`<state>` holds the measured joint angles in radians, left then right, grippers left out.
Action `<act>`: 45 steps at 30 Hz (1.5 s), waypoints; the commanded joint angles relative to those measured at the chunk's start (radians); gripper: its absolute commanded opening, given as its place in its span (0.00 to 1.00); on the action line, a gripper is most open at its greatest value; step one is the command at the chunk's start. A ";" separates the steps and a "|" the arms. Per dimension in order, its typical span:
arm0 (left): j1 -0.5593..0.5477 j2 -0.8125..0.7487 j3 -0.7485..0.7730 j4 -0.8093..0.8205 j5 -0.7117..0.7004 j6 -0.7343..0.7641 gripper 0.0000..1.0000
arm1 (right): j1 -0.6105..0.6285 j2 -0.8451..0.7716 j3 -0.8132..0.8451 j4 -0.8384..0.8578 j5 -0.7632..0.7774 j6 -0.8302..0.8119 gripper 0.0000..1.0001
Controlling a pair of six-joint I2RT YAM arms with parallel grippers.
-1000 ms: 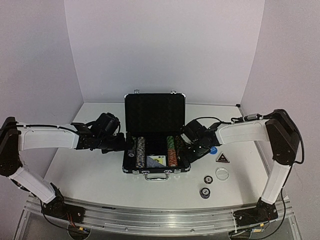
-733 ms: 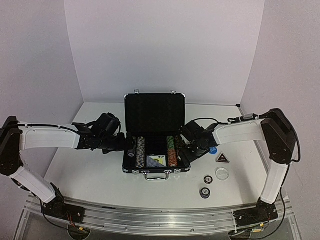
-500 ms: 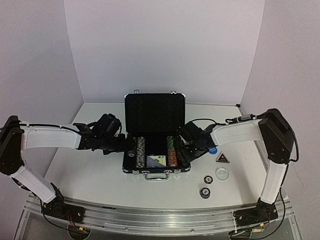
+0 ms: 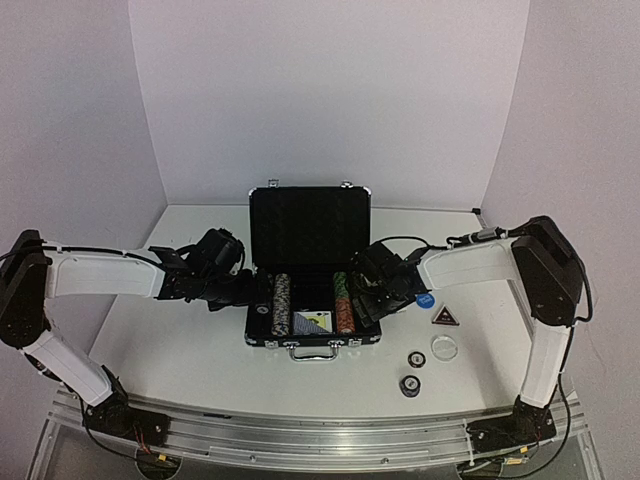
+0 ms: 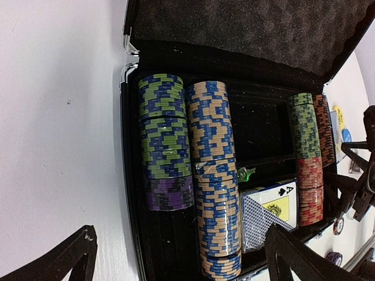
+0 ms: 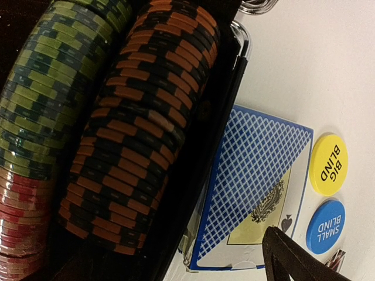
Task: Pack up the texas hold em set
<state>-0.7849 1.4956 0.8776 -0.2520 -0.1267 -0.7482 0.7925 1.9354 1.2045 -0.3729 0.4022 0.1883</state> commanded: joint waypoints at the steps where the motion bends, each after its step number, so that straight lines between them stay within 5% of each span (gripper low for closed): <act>1: 0.001 0.012 0.050 0.026 0.022 0.020 1.00 | -0.010 -0.019 0.000 0.019 -0.017 0.009 0.91; 13: 0.000 0.007 0.076 0.028 0.092 0.055 1.00 | -0.009 -0.327 -0.148 -0.077 -0.262 -0.004 0.92; 24: -0.003 -0.005 0.120 0.007 0.120 0.075 1.00 | -0.010 -0.555 -0.290 -0.350 -0.289 0.333 0.88; 45: -0.004 0.055 0.132 0.036 0.160 0.096 1.00 | -0.008 -0.324 -0.298 -0.334 -0.270 0.372 0.69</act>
<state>-0.7864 1.5374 0.9501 -0.2468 0.0171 -0.6747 0.7841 1.5765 0.8712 -0.7068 0.1040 0.5681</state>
